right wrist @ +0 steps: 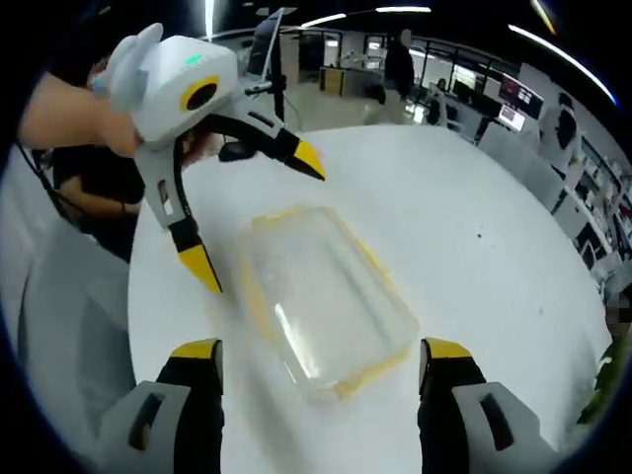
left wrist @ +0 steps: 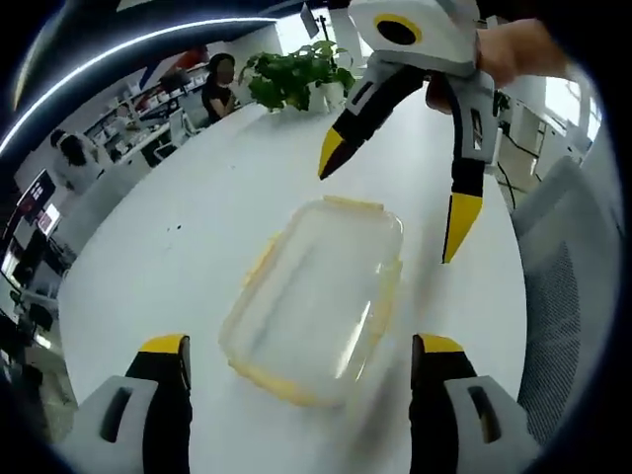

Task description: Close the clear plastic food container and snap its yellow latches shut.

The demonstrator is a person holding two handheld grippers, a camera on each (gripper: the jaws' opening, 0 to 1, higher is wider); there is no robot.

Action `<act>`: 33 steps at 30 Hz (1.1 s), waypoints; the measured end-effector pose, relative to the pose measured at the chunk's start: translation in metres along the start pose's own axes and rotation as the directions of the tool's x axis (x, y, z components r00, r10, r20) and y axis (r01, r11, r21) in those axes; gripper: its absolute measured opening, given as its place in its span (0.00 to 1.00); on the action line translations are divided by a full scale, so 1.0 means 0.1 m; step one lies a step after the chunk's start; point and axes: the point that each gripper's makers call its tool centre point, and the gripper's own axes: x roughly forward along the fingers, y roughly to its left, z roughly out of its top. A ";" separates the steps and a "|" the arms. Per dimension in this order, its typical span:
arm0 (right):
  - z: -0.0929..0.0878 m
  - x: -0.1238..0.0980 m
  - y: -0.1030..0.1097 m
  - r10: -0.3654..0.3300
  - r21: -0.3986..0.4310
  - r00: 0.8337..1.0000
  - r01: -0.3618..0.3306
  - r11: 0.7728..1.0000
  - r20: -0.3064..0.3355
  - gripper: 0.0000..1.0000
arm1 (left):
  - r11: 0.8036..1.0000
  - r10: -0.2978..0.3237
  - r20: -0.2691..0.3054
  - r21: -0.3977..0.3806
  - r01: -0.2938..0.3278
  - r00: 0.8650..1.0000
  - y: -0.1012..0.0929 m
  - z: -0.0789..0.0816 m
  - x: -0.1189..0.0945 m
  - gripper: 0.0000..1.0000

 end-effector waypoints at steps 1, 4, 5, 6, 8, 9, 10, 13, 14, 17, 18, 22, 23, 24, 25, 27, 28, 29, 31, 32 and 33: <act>0.00 0.00 0.00 -0.002 0.000 1.000 0.002 1.000 0.003 0.81 | 1.000 0.003 0.005 -0.008 -0.003 1.000 0.01 0.00 -0.01 0.93; -0.01 -0.03 0.00 -0.020 0.025 0.999 0.019 1.000 0.026 0.81 | 0.999 0.025 0.012 -0.037 -0.025 1.000 0.06 -0.05 -0.06 0.92; 0.00 -0.04 0.00 -0.029 0.036 0.999 0.028 0.999 0.038 0.81 | 0.998 0.028 0.018 -0.050 -0.027 0.999 0.06 -0.05 -0.07 0.92; 0.01 -0.06 0.00 -0.038 0.046 0.998 0.036 0.998 0.053 0.81 | 0.998 0.028 0.024 -0.056 -0.026 0.999 0.06 -0.06 -0.09 0.92; 0.01 -0.08 0.01 -0.048 0.046 0.997 0.045 0.998 0.064 0.81 | 0.998 0.032 0.030 -0.055 -0.030 0.999 0.05 -0.07 -0.12 0.92; 0.02 -0.10 0.00 -0.060 0.048 0.995 0.056 0.997 0.077 0.81 | 0.998 0.036 0.034 -0.055 -0.034 0.999 0.03 -0.07 -0.14 0.92; 0.04 -0.11 0.01 -0.064 0.054 0.994 0.059 0.997 0.088 0.81 | 0.998 0.037 0.040 -0.057 -0.035 0.999 0.03 -0.07 -0.15 0.92; 0.04 -0.15 0.02 -0.082 0.071 0.990 0.075 0.995 0.111 0.81 | 0.997 0.044 0.074 -0.061 -0.039 0.996 0.00 -0.04 -0.20 0.91; 0.03 -0.16 0.02 -0.083 0.075 0.990 0.075 0.994 0.116 0.81 | 0.997 0.044 0.086 -0.064 -0.039 0.995 -0.02 -0.04 -0.21 0.91; 0.03 -0.19 0.06 -0.090 0.076 0.987 0.080 0.994 0.131 0.81 | 0.997 0.043 0.099 -0.072 -0.036 0.994 -0.05 -0.05 -0.23 0.91; 0.02 -0.20 0.06 -0.096 0.080 0.986 0.085 0.993 0.138 0.81 | 0.997 0.048 0.101 -0.069 -0.041 0.994 -0.06 -0.06 -0.25 0.91; 0.01 -0.25 0.09 -0.109 0.097 0.981 0.094 0.991 0.160 0.80 | 0.996 0.052 0.104 -0.076 -0.044 0.993 -0.12 -0.10 -0.29 0.91; 0.01 -0.27 0.10 -0.113 0.099 0.980 0.098 0.990 0.166 0.80 | 0.996 0.054 0.105 -0.079 -0.045 0.993 -0.13 -0.10 -0.29 0.91; 0.00 -0.28 0.11 -0.115 0.101 0.979 0.098 0.990 0.167 0.80 | 0.995 0.056 0.107 -0.083 -0.048 0.993 -0.15 -0.11 -0.31 0.91; 0.00 -0.30 0.11 -0.118 0.101 0.978 0.102 0.990 0.172 0.80 | 0.995 0.059 0.112 -0.087 -0.050 0.992 -0.15 -0.12 -0.32 0.91; -0.02 -0.32 0.12 -0.118 0.111 0.977 0.099 0.989 0.178 0.80 | 0.994 0.065 0.114 -0.095 -0.054 0.991 -0.17 -0.14 -0.34 0.90; -0.02 -0.33 0.13 -0.119 0.113 0.976 0.100 0.989 0.182 0.80 | 0.994 0.068 0.119 -0.095 -0.057 0.991 -0.17 -0.14 -0.35 0.89; -0.02 -0.35 0.13 -0.125 0.111 0.974 0.105 0.988 0.187 0.80 | 0.993 0.072 0.129 -0.098 -0.060 0.989 -0.19 -0.13 -0.38 0.88; -0.02 -0.38 0.13 -0.133 0.116 0.971 0.111 0.987 0.198 0.79 | 0.992 0.074 0.135 -0.111 -0.059 0.988 -0.20 -0.15 -0.39 0.89; -0.02 -0.39 0.13 -0.135 0.120 0.970 0.113 0.986 0.201 0.79 | 0.992 0.073 0.132 -0.112 -0.058 0.989 -0.20 -0.16 -0.39 0.89; -0.04 -0.40 0.14 -0.140 0.119 0.969 0.117 0.986 0.204 0.79 | 0.992 0.075 0.127 -0.109 -0.061 0.989 -0.22 -0.18 -0.39 0.89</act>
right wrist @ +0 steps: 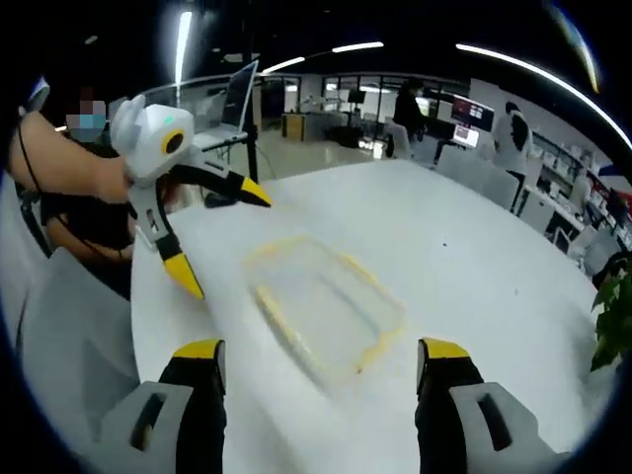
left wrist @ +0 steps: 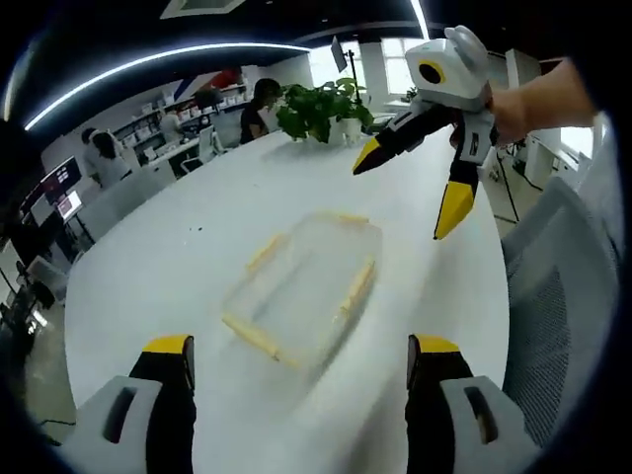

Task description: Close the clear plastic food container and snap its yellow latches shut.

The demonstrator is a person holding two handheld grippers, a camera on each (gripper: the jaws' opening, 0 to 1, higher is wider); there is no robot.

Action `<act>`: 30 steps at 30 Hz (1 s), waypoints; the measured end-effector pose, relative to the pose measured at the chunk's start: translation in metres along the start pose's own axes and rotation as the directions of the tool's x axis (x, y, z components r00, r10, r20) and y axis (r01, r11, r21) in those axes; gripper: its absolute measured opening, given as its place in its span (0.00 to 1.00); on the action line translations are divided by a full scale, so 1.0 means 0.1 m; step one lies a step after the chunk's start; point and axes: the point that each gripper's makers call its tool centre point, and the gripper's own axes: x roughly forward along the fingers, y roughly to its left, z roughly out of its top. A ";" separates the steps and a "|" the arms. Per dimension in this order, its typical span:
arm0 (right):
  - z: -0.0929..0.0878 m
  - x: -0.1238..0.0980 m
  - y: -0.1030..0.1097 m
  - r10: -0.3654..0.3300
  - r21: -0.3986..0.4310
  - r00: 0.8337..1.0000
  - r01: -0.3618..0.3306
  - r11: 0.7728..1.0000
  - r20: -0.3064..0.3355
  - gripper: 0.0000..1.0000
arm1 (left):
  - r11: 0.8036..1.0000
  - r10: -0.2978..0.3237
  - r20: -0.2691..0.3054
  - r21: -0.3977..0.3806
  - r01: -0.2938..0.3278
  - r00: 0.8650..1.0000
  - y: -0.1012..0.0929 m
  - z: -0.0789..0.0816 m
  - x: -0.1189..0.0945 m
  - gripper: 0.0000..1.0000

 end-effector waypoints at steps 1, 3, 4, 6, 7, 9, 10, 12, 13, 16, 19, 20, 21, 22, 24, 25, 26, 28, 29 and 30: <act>0.00 -0.01 0.00 -0.004 0.000 1.000 0.004 1.000 0.005 0.79 | 1.000 0.001 -0.001 0.001 -0.001 1.000 -0.01 -0.01 -0.01 0.88; -0.02 -0.04 0.03 -0.007 0.007 1.000 0.007 1.000 0.013 0.79 | 1.000 0.000 0.009 -0.006 0.000 1.000 -0.03 0.00 -0.03 0.89; -0.04 -0.05 0.04 -0.009 0.009 1.000 0.009 1.000 0.014 0.79 | 1.000 0.000 0.013 -0.010 0.000 1.000 -0.05 0.00 -0.04 0.89; -0.06 -0.07 0.06 -0.011 0.019 1.000 0.010 1.000 0.023 0.79 | 1.000 0.004 0.019 -0.015 -0.003 1.000 -0.07 -0.01 -0.06 0.89; -0.07 -0.08 0.07 -0.010 0.028 0.999 0.009 1.000 0.032 0.79 | 1.000 0.004 0.021 -0.016 -0.004 1.000 -0.07 -0.01 -0.06 0.89; -0.09 -0.10 0.07 -0.021 0.034 0.999 0.019 0.999 0.042 0.79 | 0.999 0.006 0.034 -0.033 -0.005 0.999 -0.10 -0.03 -0.08 0.89; -0.09 -0.11 0.07 -0.023 0.039 0.999 0.021 0.999 0.047 0.79 | 0.999 0.003 0.040 -0.042 -0.002 0.999 -0.12 -0.03 -0.09 0.89; -0.10 -0.15 0.08 -0.034 0.045 0.997 0.032 0.999 0.063 0.79 | 0.998 0.002 0.041 -0.056 0.000 0.999 -0.15 -0.08 -0.10 0.90; -0.11 -0.16 0.07 -0.038 0.048 0.997 0.034 0.998 0.067 0.78 | 0.998 0.004 0.039 -0.056 -0.002 0.999 -0.17 -0.11 -0.11 0.90; -0.15 -0.23 0.06 -0.055 0.055 0.995 0.051 0.997 0.077 0.78 | 0.997 0.009 0.047 -0.074 -0.005 0.999 -0.21 -0.16 -0.16 0.92; -0.21 -0.29 0.05 -0.073 0.061 0.994 0.067 0.996 0.086 0.78 | 0.994 0.016 0.061 -0.105 -0.010 0.998 -0.24 -0.21 -0.20 0.92; -0.23 -0.31 0.05 -0.077 0.069 0.993 0.071 0.995 0.090 0.78 | 0.993 0.020 0.059 -0.115 -0.013 0.998 -0.25 -0.24 -0.21 0.92; -0.24 -0.32 0.06 -0.080 0.069 0.992 0.074 0.995 0.094 0.78 | 0.993 0.022 0.060 -0.120 -0.015 0.998 -0.26 -0.26 -0.22 0.93; -0.27 -0.34 0.06 -0.084 0.068 0.992 0.078 0.995 0.092 0.78 | 0.992 0.023 0.062 -0.125 -0.015 0.998 -0.28 -0.27 -0.23 0.93; -0.30 -0.36 0.09 -0.087 0.074 0.991 0.079 0.994 0.101 0.79 | 0.991 0.022 0.063 -0.131 -0.014 0.998 -0.31 -0.29 -0.24 0.93; -0.32 -0.36 0.09 -0.087 0.077 0.991 0.079 0.994 0.102 0.79 | 0.991 0.023 0.064 -0.133 -0.014 0.998 -0.32 -0.29 -0.25 0.93; -0.33 -0.37 0.12 -0.087 0.078 0.991 0.079 0.994 0.103 0.79 | 0.991 0.023 0.065 -0.135 -0.014 0.998 -0.34 -0.30 -0.26 0.93; -0.35 -0.39 0.14 -0.093 0.068 0.990 0.087 0.994 0.103 0.79 | 0.990 0.025 0.071 -0.142 -0.015 0.997 -0.36 -0.29 -0.27 0.93; -0.35 -0.41 0.15 -0.095 0.080 0.989 0.086 0.993 0.115 0.79 | 0.989 0.026 0.074 -0.146 -0.015 0.997 -0.37 -0.29 -0.28 0.93; -0.35 -0.43 0.15 -0.099 0.088 0.988 0.088 0.992 0.121 0.79 | 0.989 0.027 0.077 -0.149 -0.016 0.997 -0.39 -0.29 -0.29 0.93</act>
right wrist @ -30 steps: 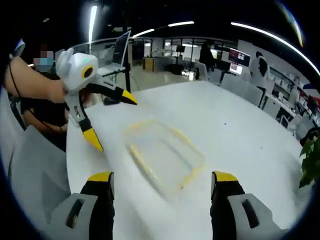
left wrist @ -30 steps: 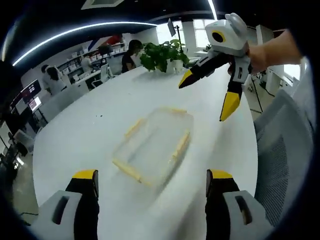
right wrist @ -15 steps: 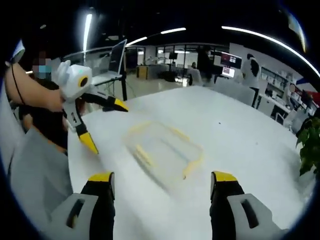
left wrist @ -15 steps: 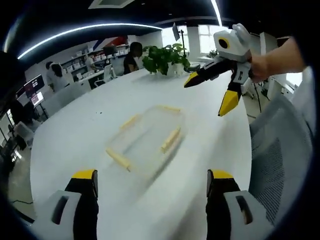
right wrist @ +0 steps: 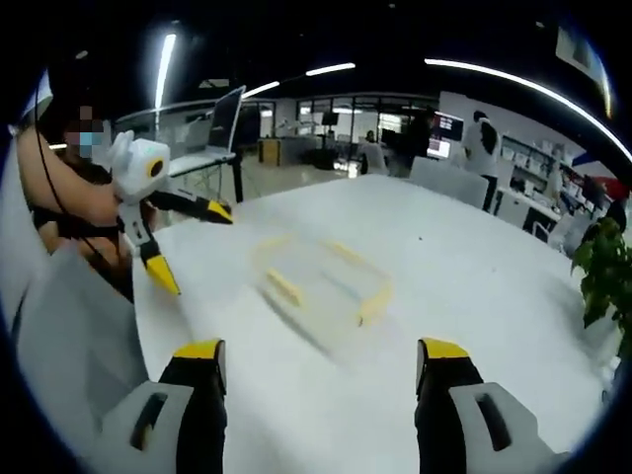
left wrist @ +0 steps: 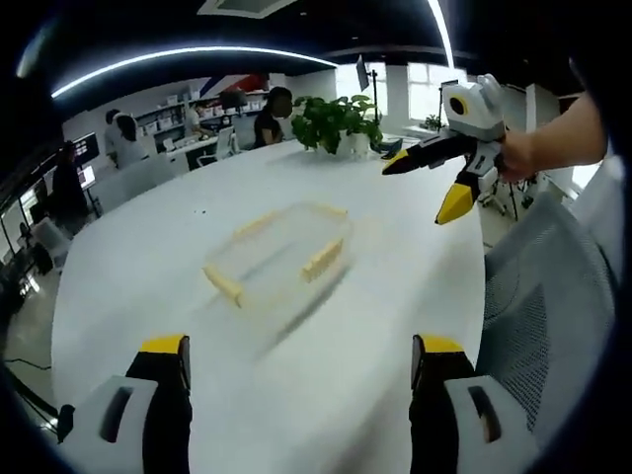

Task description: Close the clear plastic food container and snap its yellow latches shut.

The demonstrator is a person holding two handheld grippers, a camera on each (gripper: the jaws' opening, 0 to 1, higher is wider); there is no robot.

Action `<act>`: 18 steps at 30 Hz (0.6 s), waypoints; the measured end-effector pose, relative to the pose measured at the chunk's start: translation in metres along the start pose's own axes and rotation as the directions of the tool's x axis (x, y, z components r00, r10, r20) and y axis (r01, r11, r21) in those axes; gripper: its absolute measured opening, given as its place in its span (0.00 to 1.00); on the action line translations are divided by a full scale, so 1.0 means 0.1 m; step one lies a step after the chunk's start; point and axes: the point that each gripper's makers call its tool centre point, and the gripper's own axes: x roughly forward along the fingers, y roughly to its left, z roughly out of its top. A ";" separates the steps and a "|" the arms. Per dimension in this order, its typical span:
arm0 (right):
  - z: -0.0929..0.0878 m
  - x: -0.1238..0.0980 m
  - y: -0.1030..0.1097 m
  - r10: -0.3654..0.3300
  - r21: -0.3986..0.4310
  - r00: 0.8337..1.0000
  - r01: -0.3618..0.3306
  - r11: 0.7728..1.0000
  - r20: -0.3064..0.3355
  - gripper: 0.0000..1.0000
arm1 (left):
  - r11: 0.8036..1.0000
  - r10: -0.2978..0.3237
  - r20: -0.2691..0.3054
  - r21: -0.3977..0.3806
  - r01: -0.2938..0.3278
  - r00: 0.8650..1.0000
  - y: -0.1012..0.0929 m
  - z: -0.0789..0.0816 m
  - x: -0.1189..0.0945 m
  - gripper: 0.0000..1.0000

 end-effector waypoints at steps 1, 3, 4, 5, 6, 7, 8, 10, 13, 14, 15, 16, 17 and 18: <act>-0.01 -0.02 0.00 -0.004 -0.001 1.000 0.004 1.000 0.005 0.79 | 1.000 -0.001 0.006 -0.004 0.001 1.000 -0.02 0.00 -0.01 0.94; -0.03 -0.03 0.01 -0.007 -0.005 1.000 0.007 1.000 0.001 0.79 | 1.000 0.000 0.006 -0.007 0.001 1.000 -0.05 -0.02 -0.02 0.94; -0.04 -0.05 0.00 -0.012 -0.008 1.000 0.012 1.000 0.001 0.79 | 1.000 0.000 0.003 -0.008 0.000 1.000 -0.06 -0.03 -0.02 0.94; -0.05 -0.07 0.00 -0.014 -0.006 1.000 0.014 1.000 0.004 0.80 | 1.000 0.000 0.004 -0.011 0.000 1.000 -0.07 -0.05 -0.03 0.94; -0.05 -0.08 0.00 -0.014 -0.001 1.000 0.014 1.000 0.008 0.80 | 1.000 0.000 0.004 -0.013 0.000 1.000 -0.08 -0.05 -0.04 0.94; -0.06 -0.10 0.00 -0.017 0.000 1.000 0.017 1.000 0.011 0.80 | 1.000 0.001 0.006 -0.015 -0.001 1.000 -0.08 -0.06 -0.05 0.94; -0.06 -0.10 0.01 -0.016 -0.001 1.000 0.016 1.000 0.014 0.80 | 1.000 0.003 0.006 -0.022 -0.003 1.000 -0.09 -0.07 -0.06 0.94; -0.08 -0.11 0.01 -0.019 -0.010 1.000 0.019 1.000 0.011 0.80 | 1.000 0.006 0.001 -0.028 -0.006 1.000 -0.09 -0.09 -0.07 0.94; -0.09 -0.15 -0.02 -0.029 0.000 0.999 0.029 1.000 0.018 0.80 | 0.999 0.013 0.012 -0.039 -0.012 1.000 -0.10 -0.10 -0.11 0.94; -0.09 -0.16 -0.02 -0.031 0.001 0.999 0.031 1.000 0.019 0.80 | 0.999 0.016 0.013 -0.042 -0.015 1.000 -0.10 -0.10 -0.13 0.94; -0.10 -0.17 -0.01 -0.035 -0.002 0.999 0.035 0.999 0.020 0.80 | 0.999 0.016 0.012 -0.046 -0.016 1.000 -0.10 -0.11 -0.13 0.94; -0.11 -0.19 -0.01 -0.039 0.000 0.999 0.039 0.999 0.021 0.80 | 0.999 0.017 0.009 -0.050 -0.016 1.000 -0.11 -0.13 -0.14 0.94; -0.12 -0.20 0.00 -0.041 0.004 0.999 0.040 0.999 0.022 0.80 | 0.999 0.016 0.007 -0.049 -0.015 1.000 -0.12 -0.14 -0.15 0.94; -0.13 -0.21 0.00 -0.042 0.004 0.999 0.042 0.999 0.022 0.80 | 0.999 0.015 0.004 -0.047 -0.015 1.000 -0.13 -0.15 -0.15 0.94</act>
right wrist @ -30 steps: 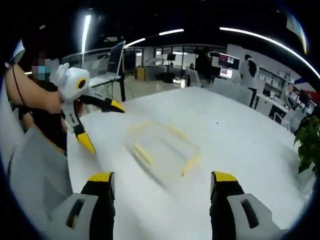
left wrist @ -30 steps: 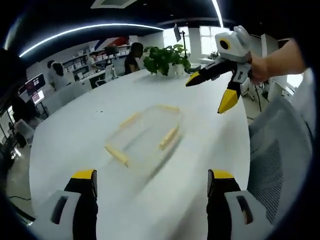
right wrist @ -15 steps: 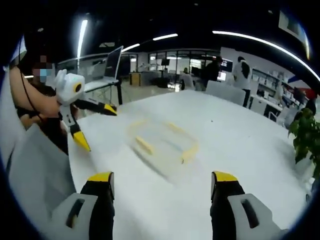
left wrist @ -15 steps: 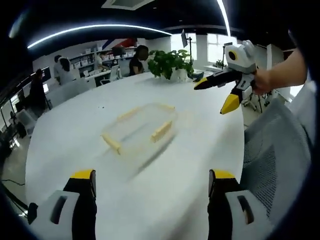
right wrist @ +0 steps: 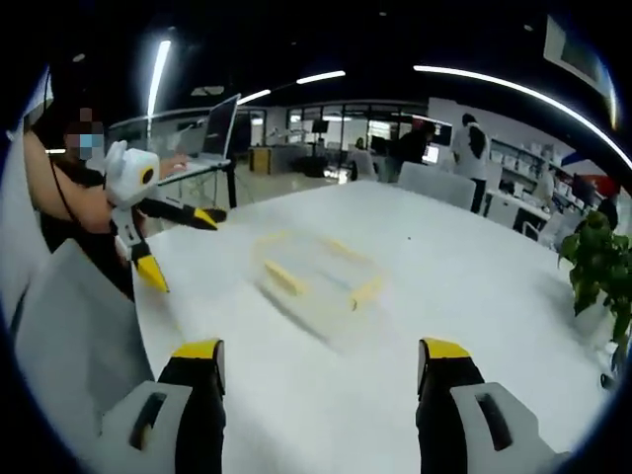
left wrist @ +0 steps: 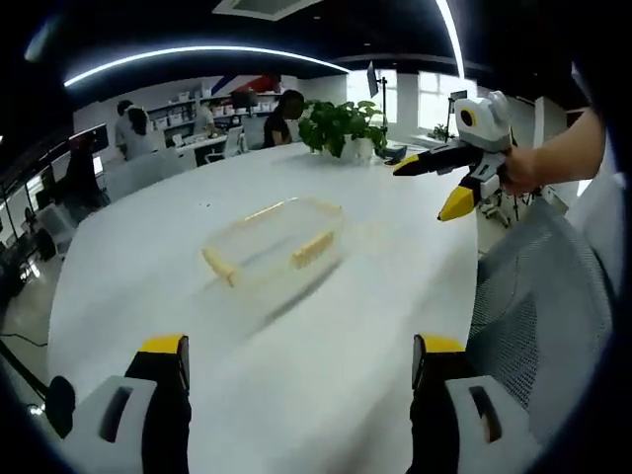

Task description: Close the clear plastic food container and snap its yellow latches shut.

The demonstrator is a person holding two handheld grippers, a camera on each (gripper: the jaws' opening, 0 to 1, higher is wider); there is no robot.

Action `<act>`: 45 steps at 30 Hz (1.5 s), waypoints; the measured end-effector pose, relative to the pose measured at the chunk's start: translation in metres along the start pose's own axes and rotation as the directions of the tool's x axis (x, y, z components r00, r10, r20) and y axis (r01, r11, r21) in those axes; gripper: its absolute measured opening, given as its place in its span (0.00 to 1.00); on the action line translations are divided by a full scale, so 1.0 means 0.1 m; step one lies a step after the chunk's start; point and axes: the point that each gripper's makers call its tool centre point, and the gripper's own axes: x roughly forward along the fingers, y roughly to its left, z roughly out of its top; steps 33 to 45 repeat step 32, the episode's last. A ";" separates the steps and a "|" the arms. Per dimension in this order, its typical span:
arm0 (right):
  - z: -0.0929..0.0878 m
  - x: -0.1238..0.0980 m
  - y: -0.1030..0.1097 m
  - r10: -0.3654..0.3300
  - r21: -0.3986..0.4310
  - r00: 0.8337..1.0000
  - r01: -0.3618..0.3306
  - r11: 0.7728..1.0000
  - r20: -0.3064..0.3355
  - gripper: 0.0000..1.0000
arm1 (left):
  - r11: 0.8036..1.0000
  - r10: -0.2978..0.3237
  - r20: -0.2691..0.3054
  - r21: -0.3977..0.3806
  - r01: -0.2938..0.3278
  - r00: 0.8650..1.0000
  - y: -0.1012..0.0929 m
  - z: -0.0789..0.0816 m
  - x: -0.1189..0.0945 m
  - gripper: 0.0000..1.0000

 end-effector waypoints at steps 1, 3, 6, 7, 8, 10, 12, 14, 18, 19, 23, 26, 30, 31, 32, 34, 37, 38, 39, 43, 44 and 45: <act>-0.01 -0.02 0.00 -0.006 -0.004 1.000 0.006 1.000 0.001 0.80 | 1.000 0.002 -0.002 0.002 -0.002 1.000 0.00 -0.01 -0.01 0.94; -0.03 -0.04 -0.01 -0.015 0.010 1.000 0.015 1.000 0.007 0.80 | 1.000 0.004 0.008 -0.007 -0.004 1.000 -0.01 -0.01 -0.03 0.94; -0.07 -0.05 -0.03 -0.031 0.024 0.999 0.031 0.999 0.010 0.81 | 0.999 0.003 0.023 -0.036 -0.003 1.000 -0.04 -0.02 -0.04 0.95; -0.09 -0.05 -0.02 -0.035 0.024 0.999 0.035 0.999 0.006 0.81 | 0.999 0.004 0.020 -0.036 -0.004 1.000 -0.05 -0.04 -0.03 0.95; -0.10 -0.06 -0.02 -0.038 0.023 0.999 0.038 0.999 0.005 0.81 | 0.999 0.007 0.012 -0.033 -0.007 1.000 -0.06 -0.06 -0.03 0.94; -0.11 -0.07 -0.02 -0.041 0.033 0.999 0.041 0.999 0.012 0.81 | 0.999 0.007 0.013 -0.036 -0.006 1.000 -0.08 -0.07 -0.03 0.94; -0.13 -0.09 -0.01 -0.045 0.033 0.999 0.045 0.998 0.010 0.81 | 0.999 0.006 0.017 -0.045 -0.005 1.000 -0.10 -0.08 -0.03 0.94; -0.15 -0.09 -0.01 -0.046 0.037 0.999 0.046 0.998 0.008 0.81 | 0.999 0.003 0.020 -0.050 -0.002 1.000 -0.13 -0.09 -0.03 0.95; -0.13 -0.08 -0.01 -0.044 0.037 0.999 0.044 0.998 0.012 0.81 | 0.998 0.009 0.015 -0.064 -0.008 1.000 -0.15 -0.13 -0.03 0.95; -0.15 -0.08 -0.01 -0.043 0.036 0.999 0.043 0.998 0.009 0.81 | 0.997 0.011 0.017 -0.074 -0.010 1.000 -0.15 -0.14 -0.03 0.95; -0.14 -0.07 0.01 -0.038 0.036 0.999 0.037 0.999 0.011 0.81 | 0.997 0.022 0.025 -0.075 -0.020 0.999 -0.13 -0.13 -0.05 0.95; -0.13 -0.07 0.03 -0.035 0.029 0.999 0.035 0.999 0.010 0.81 | 0.997 0.027 0.024 -0.078 -0.025 0.999 -0.12 -0.13 -0.05 0.95; -0.14 -0.08 0.01 -0.039 0.033 0.999 0.038 0.999 0.011 0.80 | 0.997 0.025 0.018 -0.072 -0.024 1.000 -0.13 -0.14 -0.04 0.95; -0.13 -0.08 0.01 -0.038 0.035 0.999 0.038 0.999 0.014 0.80 | 0.997 0.025 0.018 -0.072 -0.023 1.000 -0.13 -0.14 -0.04 0.95; -0.13 -0.08 0.01 -0.038 0.037 0.999 0.038 0.999 0.013 0.80 | 0.997 0.024 0.018 -0.071 -0.023 1.000 -0.13 -0.14 -0.04 0.95; -0.13 -0.08 0.01 -0.038 0.037 0.999 0.038 0.999 0.013 0.80 | 0.997 0.024 0.018 -0.071 -0.023 1.000 -0.13 -0.14 -0.04 0.95; -0.13 -0.08 0.01 -0.038 0.037 0.999 0.038 0.999 0.013 0.80 | 0.997 0.024 0.018 -0.071 -0.023 1.000 -0.13 -0.14 -0.04 0.95; -0.13 -0.08 0.01 -0.038 0.037 0.999 0.038 0.999 0.013 0.80 | 0.997 0.024 0.018 -0.071 -0.023 1.000 -0.13 -0.14 -0.04 0.95; -0.13 -0.08 0.01 -0.038 0.037 0.999 0.038 0.999 0.013 0.80 | 0.997 0.024 0.018 -0.071 -0.023 1.000 -0.13 -0.14 -0.04 0.95; -0.13 -0.08 0.01 -0.038 0.037 0.999 0.038 0.999 0.013 0.80 | 0.997 0.024 0.018 -0.071 -0.023 1.000 -0.13 -0.14 -0.04 0.95; -0.13 -0.08 0.01 -0.038 0.037 0.999 0.038 0.999 0.013 0.80 | 0.997 0.024 0.018 -0.071 -0.023 1.000 -0.13 -0.14 -0.04 0.95; -0.13 -0.08 0.01 -0.038 0.037 0.999 0.038 0.999 0.013 0.80 | 0.997 0.024 0.018 -0.071 -0.023 1.000 -0.13 -0.14 -0.04 0.95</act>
